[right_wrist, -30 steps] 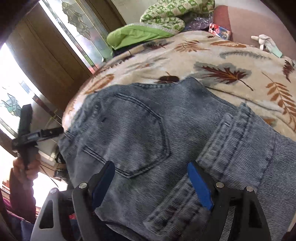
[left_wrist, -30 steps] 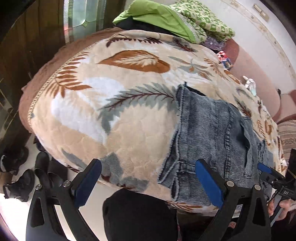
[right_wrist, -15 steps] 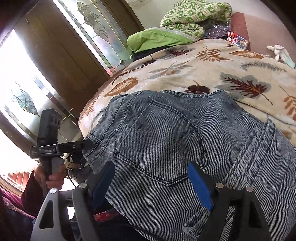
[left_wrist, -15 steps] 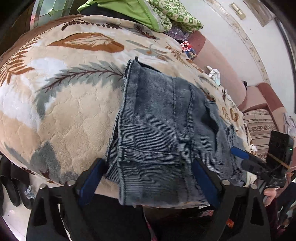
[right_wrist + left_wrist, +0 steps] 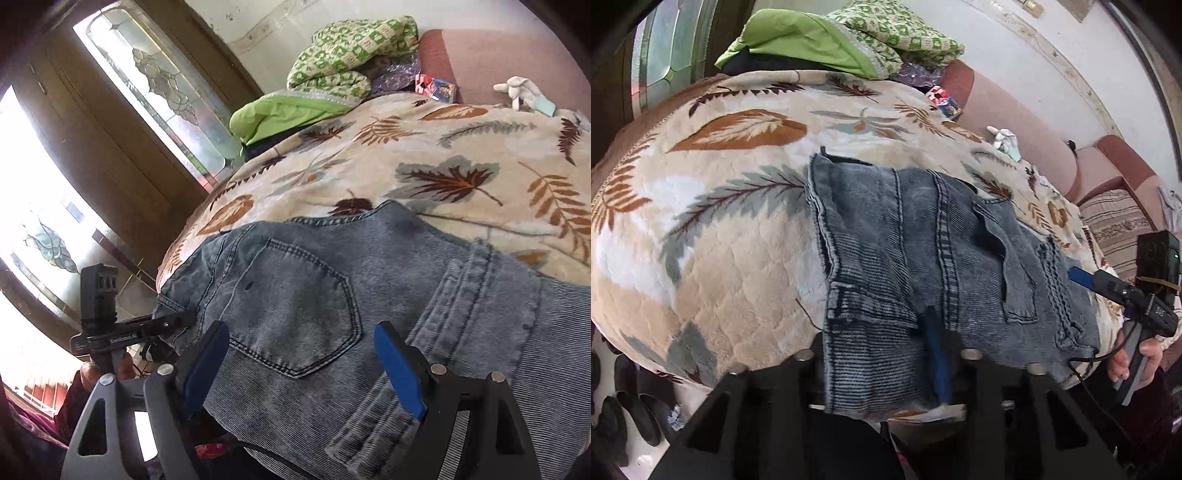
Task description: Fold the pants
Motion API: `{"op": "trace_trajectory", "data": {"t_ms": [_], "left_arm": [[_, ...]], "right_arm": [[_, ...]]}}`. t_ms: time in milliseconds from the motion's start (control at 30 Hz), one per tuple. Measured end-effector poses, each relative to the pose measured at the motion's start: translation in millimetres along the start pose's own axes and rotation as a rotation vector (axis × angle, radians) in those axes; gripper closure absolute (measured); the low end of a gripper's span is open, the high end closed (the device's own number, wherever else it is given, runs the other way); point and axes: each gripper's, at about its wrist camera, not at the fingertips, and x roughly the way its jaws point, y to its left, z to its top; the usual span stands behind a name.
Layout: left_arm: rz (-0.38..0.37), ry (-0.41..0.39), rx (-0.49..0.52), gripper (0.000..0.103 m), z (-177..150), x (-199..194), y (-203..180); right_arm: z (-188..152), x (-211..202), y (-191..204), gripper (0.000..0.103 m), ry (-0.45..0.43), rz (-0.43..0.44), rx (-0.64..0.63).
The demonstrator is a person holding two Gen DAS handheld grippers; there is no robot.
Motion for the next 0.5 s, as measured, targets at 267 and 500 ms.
{"op": "trace_trajectory", "data": {"t_ms": [267, 500], "left_arm": [[0.007, 0.032, -0.11, 0.07, 5.0, 16.3, 11.0], [0.109, -0.032, -0.007, 0.081, 12.0, -2.6, -27.5]], "right_arm": [[-3.5, -47.3, -41.8, 0.02, -0.129, -0.03, 0.086], [-16.3, -88.5, -87.9, 0.02, -0.182, -0.062, 0.157]]}}
